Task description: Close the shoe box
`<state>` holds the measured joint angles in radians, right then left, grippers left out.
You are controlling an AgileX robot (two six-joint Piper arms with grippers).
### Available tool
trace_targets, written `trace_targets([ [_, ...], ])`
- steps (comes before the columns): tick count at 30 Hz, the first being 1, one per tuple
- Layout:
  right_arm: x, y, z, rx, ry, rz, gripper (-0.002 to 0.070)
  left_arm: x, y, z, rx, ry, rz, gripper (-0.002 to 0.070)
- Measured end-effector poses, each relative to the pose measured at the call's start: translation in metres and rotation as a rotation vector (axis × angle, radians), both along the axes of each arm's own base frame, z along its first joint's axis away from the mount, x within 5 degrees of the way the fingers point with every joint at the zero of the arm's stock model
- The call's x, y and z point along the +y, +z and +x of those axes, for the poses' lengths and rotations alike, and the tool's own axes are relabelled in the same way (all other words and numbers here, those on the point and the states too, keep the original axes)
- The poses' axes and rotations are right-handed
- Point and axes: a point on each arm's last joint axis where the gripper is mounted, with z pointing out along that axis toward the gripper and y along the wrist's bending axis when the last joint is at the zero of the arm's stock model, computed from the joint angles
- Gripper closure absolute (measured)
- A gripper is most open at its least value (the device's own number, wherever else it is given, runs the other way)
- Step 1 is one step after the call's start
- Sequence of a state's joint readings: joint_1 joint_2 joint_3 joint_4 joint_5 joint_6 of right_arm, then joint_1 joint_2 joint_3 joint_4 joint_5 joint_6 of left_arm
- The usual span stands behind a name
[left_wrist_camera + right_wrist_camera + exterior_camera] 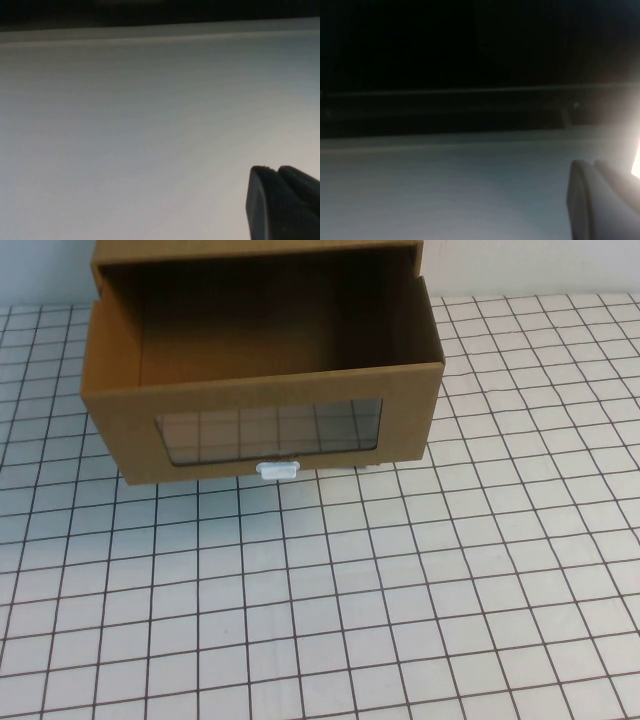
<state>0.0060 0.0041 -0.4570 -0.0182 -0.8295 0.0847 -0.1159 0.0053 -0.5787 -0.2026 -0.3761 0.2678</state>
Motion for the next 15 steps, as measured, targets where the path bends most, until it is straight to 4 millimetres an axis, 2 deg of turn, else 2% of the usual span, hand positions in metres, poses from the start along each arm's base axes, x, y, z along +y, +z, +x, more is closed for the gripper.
trace_targets([
  [4, 0.000, 0.026, -0.004, -0.012, 0.056, 0.011, 0.0689, -0.002, 0.023, 0.000, 0.046, -0.013, 0.018, 0.0679],
  [7, -0.002, 0.047, 0.002, 0.080, 0.109, 0.038, 0.0689, -0.004, 0.038, 0.007, 0.108, -0.022, 0.036, 0.0679],
  [11, -0.004, 0.082, 0.017, 0.272, 0.180, 0.101, 0.0690, -0.007, 0.055, 0.018, 0.200, -0.035, 0.063, 0.0679],
  [15, -0.002, 0.110, 0.048, 0.538, 0.217, 0.132, 0.0689, -0.012, 0.066, 0.040, 0.361, -0.063, 0.098, 0.0679],
])
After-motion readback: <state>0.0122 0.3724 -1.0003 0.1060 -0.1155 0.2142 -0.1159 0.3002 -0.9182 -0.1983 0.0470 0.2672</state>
